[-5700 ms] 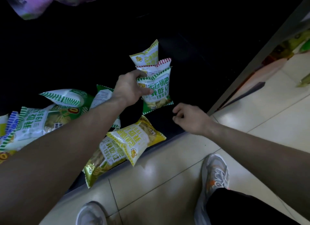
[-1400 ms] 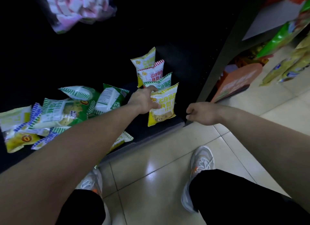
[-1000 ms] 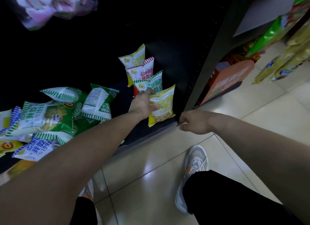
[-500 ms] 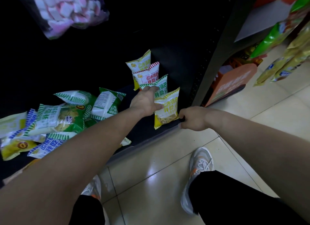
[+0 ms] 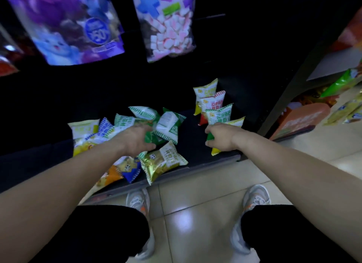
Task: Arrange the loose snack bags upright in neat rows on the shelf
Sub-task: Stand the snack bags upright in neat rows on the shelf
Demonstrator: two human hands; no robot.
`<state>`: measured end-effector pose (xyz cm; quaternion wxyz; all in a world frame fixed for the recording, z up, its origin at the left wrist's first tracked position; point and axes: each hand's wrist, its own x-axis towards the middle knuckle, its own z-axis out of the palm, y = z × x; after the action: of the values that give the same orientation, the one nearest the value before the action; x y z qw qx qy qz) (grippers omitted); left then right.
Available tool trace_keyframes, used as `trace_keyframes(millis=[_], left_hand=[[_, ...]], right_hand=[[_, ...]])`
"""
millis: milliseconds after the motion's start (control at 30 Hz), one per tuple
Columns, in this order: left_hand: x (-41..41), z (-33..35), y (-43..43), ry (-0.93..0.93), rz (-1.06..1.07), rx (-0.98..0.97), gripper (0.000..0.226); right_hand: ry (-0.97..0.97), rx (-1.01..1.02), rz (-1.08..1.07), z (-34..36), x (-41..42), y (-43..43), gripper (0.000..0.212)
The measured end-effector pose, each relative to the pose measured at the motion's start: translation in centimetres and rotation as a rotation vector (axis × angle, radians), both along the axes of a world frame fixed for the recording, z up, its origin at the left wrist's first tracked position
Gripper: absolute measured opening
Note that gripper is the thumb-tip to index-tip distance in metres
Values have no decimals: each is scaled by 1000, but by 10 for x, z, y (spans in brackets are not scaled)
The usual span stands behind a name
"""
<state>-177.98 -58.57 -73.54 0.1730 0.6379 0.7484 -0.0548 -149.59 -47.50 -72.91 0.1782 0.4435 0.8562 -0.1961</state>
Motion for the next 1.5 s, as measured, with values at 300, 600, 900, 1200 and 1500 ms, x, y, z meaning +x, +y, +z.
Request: trace_keyframes(millis=[300, 600, 900, 1200, 1500], left_hand=[[-66, -15, -38, -38, 61, -115, 74], [-63, -48, 9, -139, -66, -90, 63], [-56, -64, 11, -180, -105, -149, 59], [-55, -50, 7, -105, -114, -140, 59], [-43, -36, 19, -69, -112, -125, 65]], right_hand=[[22, -127, -47, -64, -89, -21, 60], [76, -253, -335, -180, -145, -30, 104], [220, -324, -443, -197, -140, -11, 132], [366, -266, -422, -153, -125, -1, 83], [214, -22, -155, -77, -80, 26, 60]])
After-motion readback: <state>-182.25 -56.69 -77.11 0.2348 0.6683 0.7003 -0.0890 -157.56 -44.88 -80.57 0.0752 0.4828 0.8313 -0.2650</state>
